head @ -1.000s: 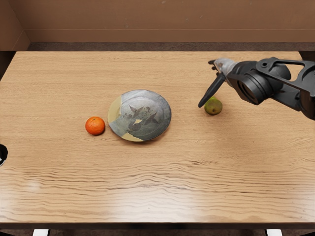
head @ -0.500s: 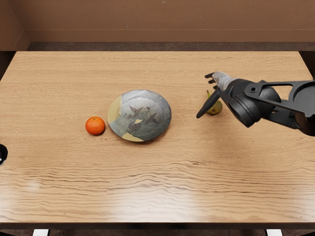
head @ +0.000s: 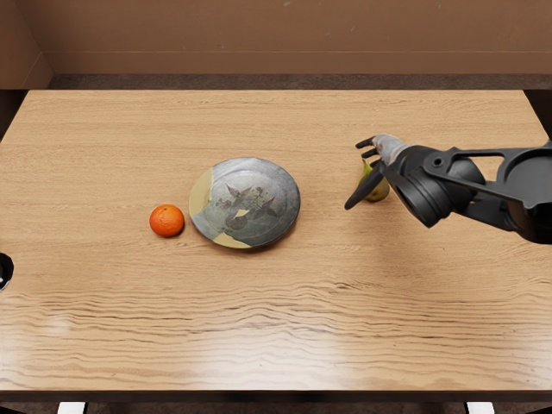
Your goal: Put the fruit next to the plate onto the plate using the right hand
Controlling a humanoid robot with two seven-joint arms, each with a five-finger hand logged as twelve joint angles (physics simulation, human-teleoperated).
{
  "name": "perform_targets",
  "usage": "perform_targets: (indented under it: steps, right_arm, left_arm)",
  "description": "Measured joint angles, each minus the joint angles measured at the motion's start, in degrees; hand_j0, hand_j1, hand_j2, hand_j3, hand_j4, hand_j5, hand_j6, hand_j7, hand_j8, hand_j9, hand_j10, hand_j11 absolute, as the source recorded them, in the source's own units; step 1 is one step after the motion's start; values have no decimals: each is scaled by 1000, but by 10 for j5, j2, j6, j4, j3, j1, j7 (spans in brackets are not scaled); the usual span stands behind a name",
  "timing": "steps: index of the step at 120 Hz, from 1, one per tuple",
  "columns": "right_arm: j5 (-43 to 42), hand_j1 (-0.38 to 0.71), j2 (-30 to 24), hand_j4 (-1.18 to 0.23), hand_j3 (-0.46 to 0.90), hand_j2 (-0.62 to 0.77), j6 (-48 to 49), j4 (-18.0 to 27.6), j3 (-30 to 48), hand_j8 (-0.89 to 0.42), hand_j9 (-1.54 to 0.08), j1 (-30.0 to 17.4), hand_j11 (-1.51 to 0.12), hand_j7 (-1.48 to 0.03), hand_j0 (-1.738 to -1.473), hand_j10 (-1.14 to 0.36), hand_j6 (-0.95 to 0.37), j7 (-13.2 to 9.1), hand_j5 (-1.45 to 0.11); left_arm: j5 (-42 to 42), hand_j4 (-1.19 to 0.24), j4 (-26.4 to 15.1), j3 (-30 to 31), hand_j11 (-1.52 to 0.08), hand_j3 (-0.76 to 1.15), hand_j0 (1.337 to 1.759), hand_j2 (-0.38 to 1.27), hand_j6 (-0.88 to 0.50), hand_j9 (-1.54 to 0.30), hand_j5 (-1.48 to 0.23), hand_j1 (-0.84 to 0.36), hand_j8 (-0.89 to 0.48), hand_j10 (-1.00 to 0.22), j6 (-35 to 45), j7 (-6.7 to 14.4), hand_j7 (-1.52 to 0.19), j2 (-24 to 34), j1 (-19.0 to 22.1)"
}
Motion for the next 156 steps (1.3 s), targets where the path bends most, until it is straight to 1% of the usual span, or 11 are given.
perform_targets:
  steps: [8, 25, 43, 66, 98, 109, 119, 156]
  right_arm:
    - [-2, -114, 2, -201, 0, -37, 0, -5, -1, -203, -254, -1, -256, -256, -1658, -247, -199, 0, -255]
    - [-3, -120, -1, -197, 0, -35, 1, -18, -11, -200, -251, 2, -251, -251, -1658, -386, -196, 0, -251]
    - [-4, -132, -2, -184, 0, -34, 0, -46, -25, -186, -237, 2, -237, -237, -1658, -275, -184, 0, -237]
    - [-5, -138, 2, -178, 0, -34, 0, -62, -33, -179, -229, -1, -229, -229, -1658, -213, -178, 0, -230]
    - [-6, -135, 9, -180, 0, -35, 0, -66, -34, -180, -233, -11, -233, -233, -1658, -189, -180, 0, -233]
    - [-6, -134, 35, -180, 0, -35, 0, -87, -34, -181, -234, -12, -233, -233, -1658, -187, -181, 0, -234]
    - [-6, -134, 47, -181, 0, -35, 0, -101, -34, -181, -234, -11, -234, -234, -1658, -185, -181, 0, -234]
    - [-6, -133, 57, -181, 0, -35, 0, -126, -34, -182, -235, -18, -235, -235, -1658, -182, -182, 0, -235]
  left_arm:
    - [0, -21, 0, 0, -26, 0, 1658, 4, -21, -27, -27, 325, -21, -21, 0, 0, -27, 0, 0]
    - [0, -21, 0, 0, -27, 0, 1658, 4, -21, -27, -27, 325, -21, -21, 0, 0, -27, 0, 0]
    - [0, -21, 0, 0, -27, 0, 1658, 4, -21, -27, -27, 325, -21, -21, 0, 0, -27, 0, 0]
    - [0, -21, 0, 0, -27, 0, 1658, 4, -21, -27, -27, 325, -21, -21, 0, 0, -27, 0, 0]
    - [0, -21, 0, 0, -27, 0, 1658, 4, -21, -27, -27, 325, -21, -21, 0, 0, -27, 0, 0]
    - [0, -21, 0, 0, -26, 0, 1658, 4, -21, -27, -27, 325, -21, -21, 0, 0, -27, 0, 0]
    - [0, -21, 0, 0, -26, 0, 1658, 4, -21, -27, -27, 325, -21, -21, 0, 0, -27, 0, 0]
    - [0, -21, 0, 0, -26, 0, 1658, 4, -21, -27, -27, 325, -21, -21, 0, 0, -27, 0, 0]
